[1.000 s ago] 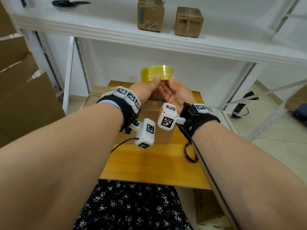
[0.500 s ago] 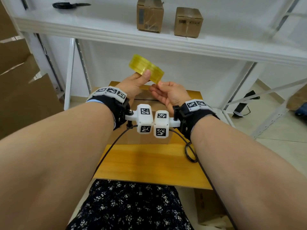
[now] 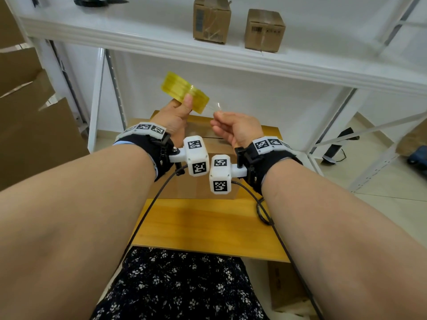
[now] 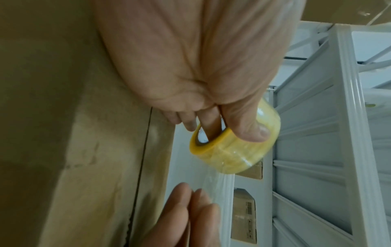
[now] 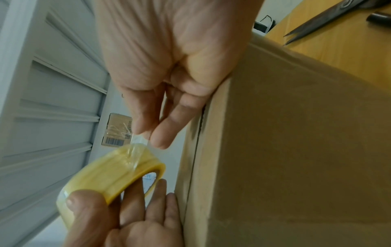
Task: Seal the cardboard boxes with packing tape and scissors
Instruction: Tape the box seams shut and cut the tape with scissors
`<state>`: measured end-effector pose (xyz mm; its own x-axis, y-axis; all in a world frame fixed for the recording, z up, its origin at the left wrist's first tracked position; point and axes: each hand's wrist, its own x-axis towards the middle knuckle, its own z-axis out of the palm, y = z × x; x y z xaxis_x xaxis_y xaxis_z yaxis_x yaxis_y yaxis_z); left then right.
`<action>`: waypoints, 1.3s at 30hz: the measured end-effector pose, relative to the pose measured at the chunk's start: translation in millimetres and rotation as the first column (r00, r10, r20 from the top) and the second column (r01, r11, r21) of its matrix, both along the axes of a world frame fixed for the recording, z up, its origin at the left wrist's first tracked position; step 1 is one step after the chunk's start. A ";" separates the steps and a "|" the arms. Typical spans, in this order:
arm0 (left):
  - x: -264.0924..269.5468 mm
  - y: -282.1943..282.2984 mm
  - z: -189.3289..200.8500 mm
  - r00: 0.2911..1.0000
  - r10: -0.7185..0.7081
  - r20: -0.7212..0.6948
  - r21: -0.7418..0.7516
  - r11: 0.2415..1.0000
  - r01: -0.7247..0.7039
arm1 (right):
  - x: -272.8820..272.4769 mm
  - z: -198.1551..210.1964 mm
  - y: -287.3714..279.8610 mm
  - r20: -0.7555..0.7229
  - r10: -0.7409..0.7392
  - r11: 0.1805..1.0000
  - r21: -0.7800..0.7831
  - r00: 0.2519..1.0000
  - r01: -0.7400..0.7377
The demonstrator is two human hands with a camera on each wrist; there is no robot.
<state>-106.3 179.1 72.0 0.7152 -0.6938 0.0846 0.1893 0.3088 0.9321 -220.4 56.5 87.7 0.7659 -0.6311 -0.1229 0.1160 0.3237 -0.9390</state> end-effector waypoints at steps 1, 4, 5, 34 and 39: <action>0.5 -0.8 -0.5 1.000 -0.001 0.006 0.000 1.000 0.001 | 0.7 0.1 -0.1 -0.005 0.000 1.000 -0.006 1.000 0.000; 1.6 -3.7 -1.8 1.000 0.008 0.004 -0.007 1.000 -0.008 | 1.5 -0.1 -1.9 -0.013 0.010 1.000 -0.015 1.000 -0.010; 1.3 -4.4 -1.3 1.000 0.016 0.002 -0.010 1.000 -0.016 | 1.8 -0.1 -2.7 -0.018 0.008 1.000 -0.014 1.000 -0.008; -17.9 -0.6 14.4 0.988 -0.137 -0.065 0.052 0.989 0.141 | 1.5 -5.5 -9.0 0.011 0.046 0.999 -0.004 0.999 -0.046; -21.1 -2.7 14.2 0.994 -0.072 -0.076 0.039 0.996 0.075 | 1.2 -3.9 -6.7 0.033 0.028 1.000 0.014 0.999 -0.028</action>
